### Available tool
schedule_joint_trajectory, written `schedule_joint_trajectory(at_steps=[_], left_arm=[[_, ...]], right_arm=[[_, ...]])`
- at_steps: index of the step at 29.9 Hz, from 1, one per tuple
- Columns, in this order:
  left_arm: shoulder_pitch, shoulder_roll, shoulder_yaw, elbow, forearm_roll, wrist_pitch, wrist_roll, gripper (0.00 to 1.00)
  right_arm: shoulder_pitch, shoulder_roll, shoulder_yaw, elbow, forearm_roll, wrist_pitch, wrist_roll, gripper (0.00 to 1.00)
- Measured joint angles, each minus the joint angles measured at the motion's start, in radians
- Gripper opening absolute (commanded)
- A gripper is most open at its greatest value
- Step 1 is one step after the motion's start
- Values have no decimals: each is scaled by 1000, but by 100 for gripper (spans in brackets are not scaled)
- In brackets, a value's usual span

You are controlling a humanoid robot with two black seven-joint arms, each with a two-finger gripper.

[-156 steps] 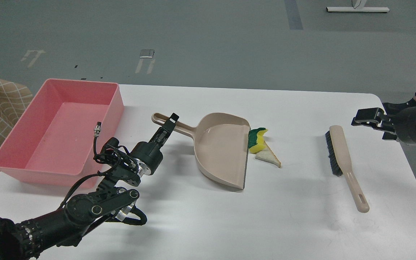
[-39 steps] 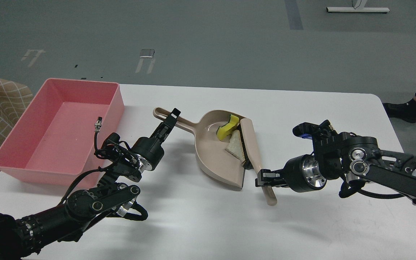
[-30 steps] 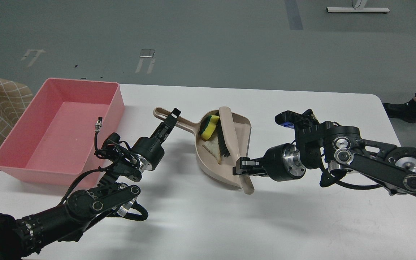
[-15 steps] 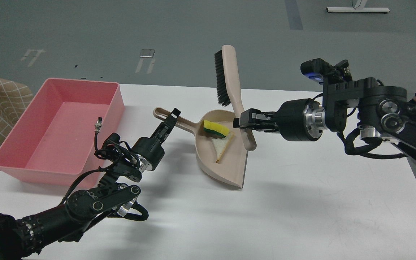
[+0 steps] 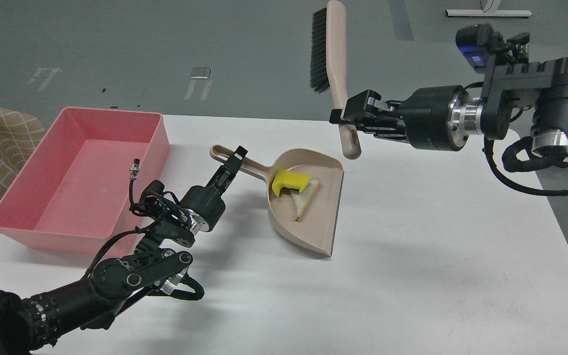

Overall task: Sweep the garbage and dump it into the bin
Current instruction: 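Lift the brush up and away from the dustpan, then lift the dustpan with the left gripper over the pink bin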

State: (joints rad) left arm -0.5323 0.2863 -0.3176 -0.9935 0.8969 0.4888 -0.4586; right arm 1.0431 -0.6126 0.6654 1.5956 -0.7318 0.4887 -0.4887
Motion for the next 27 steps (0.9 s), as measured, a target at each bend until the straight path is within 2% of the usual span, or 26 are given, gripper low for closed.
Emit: schedule_joint_trajectory(at_steps=[11, 27], left_arm=[[-2, 15, -2, -28, -51, 0, 0, 0], [-35, 114, -5, -153, -197, 0, 1, 0]], right_arm=[[-26, -6, 146, -119, 57, 0, 0, 0], [-48, -54, 177, -183, 60, 0, 0, 0]])
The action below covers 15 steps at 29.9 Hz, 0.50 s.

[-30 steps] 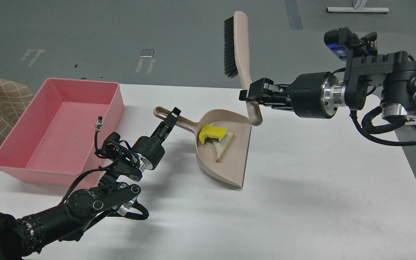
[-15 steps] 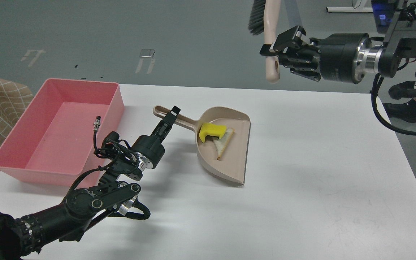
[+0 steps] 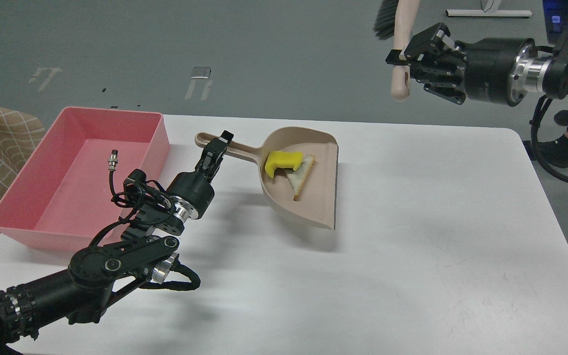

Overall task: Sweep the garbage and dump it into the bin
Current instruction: 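Lift the dustpan with the left gripper over the pink bin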

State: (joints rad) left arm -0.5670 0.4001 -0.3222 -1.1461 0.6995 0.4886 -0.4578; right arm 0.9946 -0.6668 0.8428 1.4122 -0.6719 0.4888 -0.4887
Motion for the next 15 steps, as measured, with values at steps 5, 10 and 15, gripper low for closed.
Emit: schedule_joint_trajectory(at_steps=[5, 10, 15], left_arm=[[-28, 59, 0, -37, -54, 0, 2, 0], [-50, 123, 0, -65, -90, 0, 2, 0], [-70, 190, -2, -89, -135, 0, 2, 0]], right_arm=[[-18, -19, 23, -14, 0, 0, 0, 0], [-42, -27, 46, -15, 0, 0, 0, 0], [-68, -29, 60, -13, 0, 0, 0, 0]])
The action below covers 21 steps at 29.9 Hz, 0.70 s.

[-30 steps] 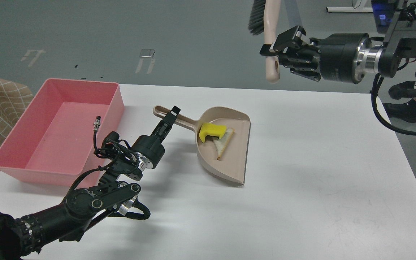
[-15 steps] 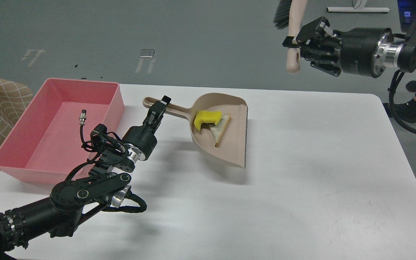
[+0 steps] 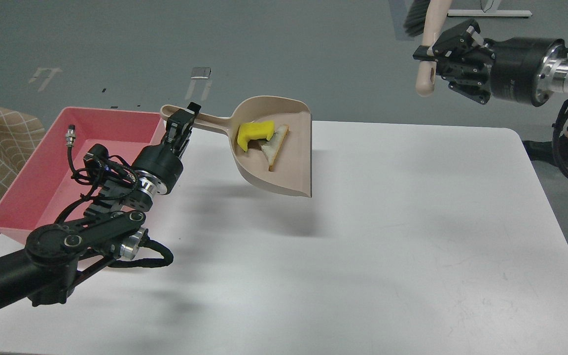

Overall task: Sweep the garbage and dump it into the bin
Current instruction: 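Lift the dustpan with the left gripper over the pink bin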

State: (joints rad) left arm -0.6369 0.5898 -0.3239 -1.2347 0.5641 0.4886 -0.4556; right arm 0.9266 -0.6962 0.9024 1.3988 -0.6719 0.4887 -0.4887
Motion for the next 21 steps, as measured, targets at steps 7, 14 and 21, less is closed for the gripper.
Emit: schedule_joint_trajectory(at_steps=[7, 14, 21], left_arm=[[-39, 102, -4, -32, -68, -48, 0, 0], [-53, 201, -7, -40, -95, -152, 0, 0], [-75, 309, -17, -40, -132, -259, -1, 0]], right_arm=[[-15, -5, 1, 1, 0, 0, 0, 0], [-27, -5, 1, 1, 0, 0, 0, 0], [-46, -6, 0, 3, 0, 0, 0, 0]])
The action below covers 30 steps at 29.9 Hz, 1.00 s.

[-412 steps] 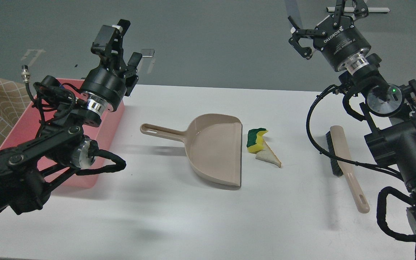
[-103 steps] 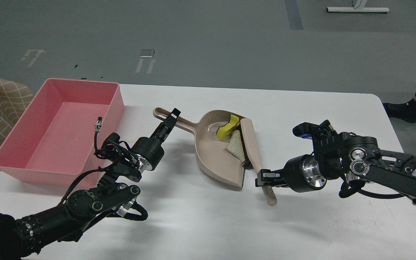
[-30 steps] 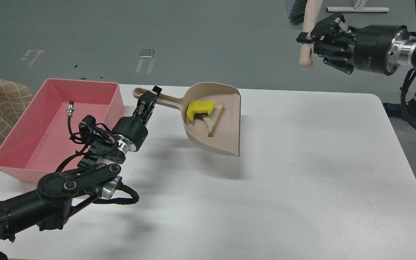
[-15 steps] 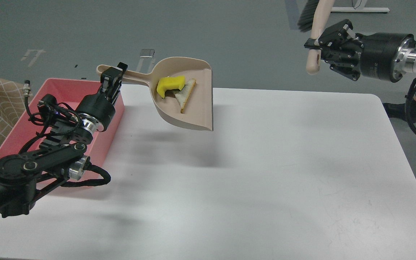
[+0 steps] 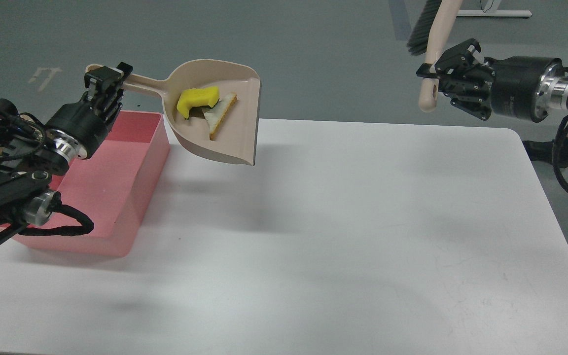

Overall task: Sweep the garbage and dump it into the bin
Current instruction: 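Lift the dustpan with the left gripper over the pink bin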

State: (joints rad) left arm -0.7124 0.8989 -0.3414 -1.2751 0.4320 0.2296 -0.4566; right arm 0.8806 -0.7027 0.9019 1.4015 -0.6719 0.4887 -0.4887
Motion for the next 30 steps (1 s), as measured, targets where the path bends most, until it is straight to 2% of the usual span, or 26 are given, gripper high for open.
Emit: schedule_joint_trajectory(at_steps=[7, 19, 30], left_arm=[[-23, 91, -7, 1, -30, -89, -5, 0], [-23, 201, -26, 23, -32, -192, -12, 0], [-16, 282, -24, 110, -30, -269, -32, 0]], right_arm=[[-18, 1, 0, 0, 0, 0, 0, 0], [-78, 2, -5, 7, -3, 0, 0, 0], [-119, 5, -15, 14, -3, 0, 0, 0]])
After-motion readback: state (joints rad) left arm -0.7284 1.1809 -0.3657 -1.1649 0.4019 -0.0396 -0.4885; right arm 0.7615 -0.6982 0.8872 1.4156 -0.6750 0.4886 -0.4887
